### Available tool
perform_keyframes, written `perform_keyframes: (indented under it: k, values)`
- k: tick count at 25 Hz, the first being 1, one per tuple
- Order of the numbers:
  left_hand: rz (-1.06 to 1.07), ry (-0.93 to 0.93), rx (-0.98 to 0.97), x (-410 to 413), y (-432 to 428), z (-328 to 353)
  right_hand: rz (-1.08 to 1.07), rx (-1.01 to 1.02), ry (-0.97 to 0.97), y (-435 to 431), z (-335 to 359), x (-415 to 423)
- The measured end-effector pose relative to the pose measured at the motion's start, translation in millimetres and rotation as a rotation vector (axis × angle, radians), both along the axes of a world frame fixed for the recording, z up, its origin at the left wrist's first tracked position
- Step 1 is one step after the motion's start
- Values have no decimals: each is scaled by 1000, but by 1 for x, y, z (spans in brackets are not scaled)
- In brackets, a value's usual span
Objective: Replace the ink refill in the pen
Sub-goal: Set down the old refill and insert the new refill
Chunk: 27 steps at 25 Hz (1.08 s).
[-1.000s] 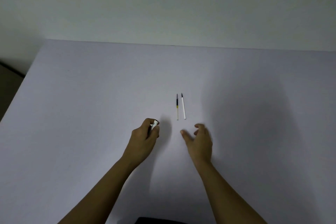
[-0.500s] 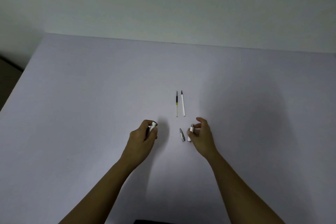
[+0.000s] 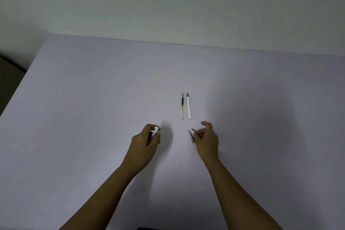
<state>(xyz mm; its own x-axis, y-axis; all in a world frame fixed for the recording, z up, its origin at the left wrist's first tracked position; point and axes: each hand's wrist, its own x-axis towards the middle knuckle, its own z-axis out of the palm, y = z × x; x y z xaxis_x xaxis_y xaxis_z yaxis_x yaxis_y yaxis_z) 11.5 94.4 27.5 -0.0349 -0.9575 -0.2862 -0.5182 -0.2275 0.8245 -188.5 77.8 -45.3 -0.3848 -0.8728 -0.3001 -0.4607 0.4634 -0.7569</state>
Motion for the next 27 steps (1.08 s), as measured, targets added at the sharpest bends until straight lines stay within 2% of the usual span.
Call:
perform_keyframes:
  k: [8,12,16,20,24,27]
  values:
    - [4,-1,6,1,1,-1,16,14,33,0,-2,-8]
    - [13,19,11,4,2,0,16,-72,100,-14,8,-7]
    - [20,20,-19,11,-4,2,213,-127,212,-58,21,5]
    - [32,28,-62,19,-7,7,483,13,437,-95,23,31]
    - [54,31,-71,30,-6,8,440,80,574,-104,18,50]
    - [62,37,-66,36,-3,9,383,100,564,-105,19,60]
